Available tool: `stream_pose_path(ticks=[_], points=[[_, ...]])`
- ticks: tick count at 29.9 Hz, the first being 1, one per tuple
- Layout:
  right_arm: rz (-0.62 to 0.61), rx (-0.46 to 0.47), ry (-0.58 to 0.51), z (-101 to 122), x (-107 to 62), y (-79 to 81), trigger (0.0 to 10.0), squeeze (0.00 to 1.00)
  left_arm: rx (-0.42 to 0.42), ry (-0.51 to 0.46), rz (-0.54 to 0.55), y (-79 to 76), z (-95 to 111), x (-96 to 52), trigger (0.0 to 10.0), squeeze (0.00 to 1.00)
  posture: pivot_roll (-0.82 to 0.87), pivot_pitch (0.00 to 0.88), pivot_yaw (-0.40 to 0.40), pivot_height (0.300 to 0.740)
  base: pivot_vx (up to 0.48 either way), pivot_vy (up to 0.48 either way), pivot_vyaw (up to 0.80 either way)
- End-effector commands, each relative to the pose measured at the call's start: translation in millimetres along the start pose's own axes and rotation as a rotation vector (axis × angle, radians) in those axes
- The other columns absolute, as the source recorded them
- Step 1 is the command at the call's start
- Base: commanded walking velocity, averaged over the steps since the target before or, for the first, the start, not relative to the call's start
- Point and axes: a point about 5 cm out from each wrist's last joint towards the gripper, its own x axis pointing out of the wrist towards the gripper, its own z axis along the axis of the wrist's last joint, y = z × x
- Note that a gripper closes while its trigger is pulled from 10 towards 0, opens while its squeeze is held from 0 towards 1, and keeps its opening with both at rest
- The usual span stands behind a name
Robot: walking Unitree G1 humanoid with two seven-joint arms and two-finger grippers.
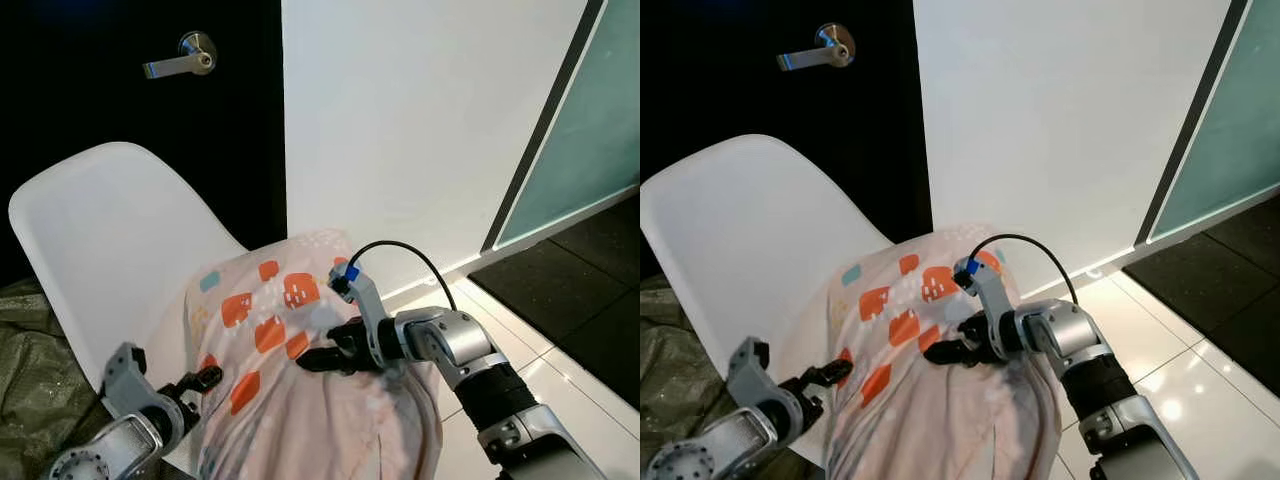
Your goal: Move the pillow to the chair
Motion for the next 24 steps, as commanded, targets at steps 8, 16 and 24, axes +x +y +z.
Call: stream_pose_path(ticks=[8,16,24], points=[[-0.027,-0.062,0.017,3,2.6,2.8,10.0,0.00,-0.138,0.067,0.045,21.4,-14,7.8,10.0,0.00,-0.17,0.025,-0.026,0.571,0.000,0.000,0.00],[-0.058,-0.055,-0.012,12,1.4,2.4,10.0,0.00,-0.176,0.086,0.116,33.3,-25,24.3,10.0,0.00,-0.18,0.030,-0.029,0.571,0.000,0.000,0.00],[-0.069,-0.059,-0.043,23,-2.1,3.3,10.0,0.00,-0.157,0.084,0.042,23.6,-21,43.3,10.0,0.00,-0.19,0.034,-0.032,0.571,0.000,0.000,0.00]])
